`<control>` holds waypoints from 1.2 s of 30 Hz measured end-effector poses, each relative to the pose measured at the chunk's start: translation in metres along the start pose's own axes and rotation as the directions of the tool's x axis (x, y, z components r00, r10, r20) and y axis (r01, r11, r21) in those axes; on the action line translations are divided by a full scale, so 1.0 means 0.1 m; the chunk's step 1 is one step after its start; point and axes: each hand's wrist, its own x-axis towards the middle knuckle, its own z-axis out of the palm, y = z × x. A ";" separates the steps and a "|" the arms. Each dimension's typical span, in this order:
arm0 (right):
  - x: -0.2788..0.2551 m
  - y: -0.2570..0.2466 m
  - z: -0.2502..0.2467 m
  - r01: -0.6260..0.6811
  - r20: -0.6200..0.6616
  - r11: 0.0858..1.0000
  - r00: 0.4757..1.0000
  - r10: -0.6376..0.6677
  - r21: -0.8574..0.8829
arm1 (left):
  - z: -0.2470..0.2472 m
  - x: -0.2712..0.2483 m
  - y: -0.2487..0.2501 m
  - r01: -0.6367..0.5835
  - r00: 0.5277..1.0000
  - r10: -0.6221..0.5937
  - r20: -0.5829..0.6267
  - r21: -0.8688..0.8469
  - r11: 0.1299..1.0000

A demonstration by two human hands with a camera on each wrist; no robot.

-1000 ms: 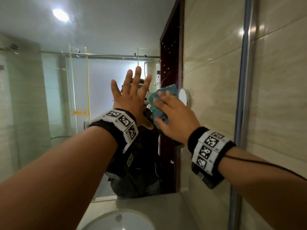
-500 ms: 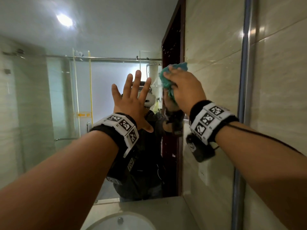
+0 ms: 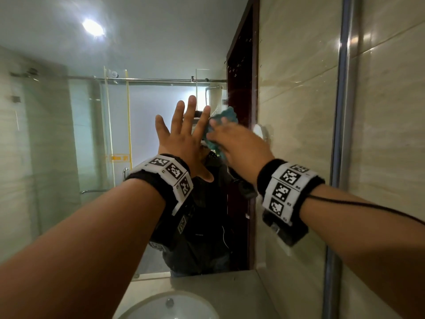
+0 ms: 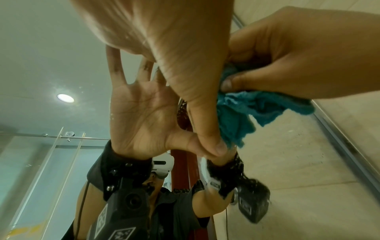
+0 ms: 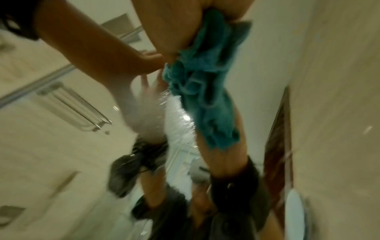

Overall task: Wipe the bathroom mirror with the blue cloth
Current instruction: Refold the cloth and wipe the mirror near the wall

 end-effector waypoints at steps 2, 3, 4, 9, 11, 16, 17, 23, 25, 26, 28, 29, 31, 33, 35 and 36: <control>0.03 0.08 -0.11 -0.014 -0.077 0.996 0.997 0.007 -0.094 | 0.00 -0.01 0.00 -0.003 1.000 0.003 0.006 0.000 1.000; 0.08 0.15 -0.18 -0.092 -0.165 0.995 0.983 0.083 -0.047 | 0.01 -0.01 0.00 -0.001 1.000 0.001 0.006 -0.002 1.000; 0.14 0.23 -0.23 -0.170 -0.236 0.985 0.956 0.173 0.034 | 0.02 0.00 0.00 0.001 1.000 -0.001 0.002 -0.004 1.000; 0.07 0.24 -0.11 -0.171 0.009 0.984 0.985 0.172 -0.046 | 0.02 0.01 0.00 0.003 1.000 -0.003 -0.011 -0.005 1.000; -0.01 0.32 -0.19 -0.115 0.144 0.990 0.982 0.125 -0.076 | 0.02 0.01 0.00 0.001 1.000 -0.001 -0.010 -0.006 1.000; 0.23 0.38 -0.53 -0.176 -0.063 0.924 0.976 0.209 0.340 | 0.03 0.02 0.00 0.001 1.000 -0.001 0.004 -0.015 1.000; 0.24 0.31 -0.51 -0.157 -0.099 0.908 0.973 0.210 0.389 | 0.03 0.02 0.00 0.002 1.000 -0.001 0.006 -0.017 1.000; 0.06 0.22 -0.20 -0.064 -0.055 0.997 0.997 0.062 -0.037 | 0.02 0.01 0.01 -0.004 1.000 0.004 0.006 0.002 1.000; 0.16 0.29 -0.27 -0.125 -0.147 0.992 0.981 0.128 0.025 | 0.04 0.02 0.00 -0.002 1.000 0.002 -0.001 -0.002 1.000; 0.20 0.28 -0.28 -0.171 -0.199 0.969 0.958 0.206 0.179 | 0.04 0.02 0.00 -0.001 1.000 0.001 -0.006 -0.006 1.000; 0.22 0.19 -0.20 -0.189 -0.226 0.888 0.926 0.303 0.418 | 0.04 0.02 0.00 0.000 1.000 0.000 -0.014 -0.004 1.000; 0.21 0.14 -0.14 -0.183 -0.225 0.904 0.932 0.285 0.386 | 0.04 0.02 0.00 -0.001 1.000 0.001 -0.015 -0.001 1.000; 0.11 0.10 -0.06 -0.158 -0.161 0.951 0.965 0.205 0.264 | 0.03 0.01 0.00 -0.005 1.000 0.005 -0.018 0.004 1.000; 0.04 0.07 -0.10 -0.175 -0.124 0.946 0.969 0.215 0.274 | 0.03 0.01 -0.01 -0.004 1.000 0.004 -0.022 0.004 1.000; 0.05 0.08 -0.11 -0.175 -0.119 0.944 0.969 0.215 0.279 | 0.03 0.01 -0.01 -0.001 1.000 0.001 -0.018 0.004 1.000; 0.08 0.09 -0.13 -0.173 -0.131 0.950 0.968 0.212 0.261 | 0.03 0.01 -0.01 0.000 1.000 0.000 -0.014 0.006 1.000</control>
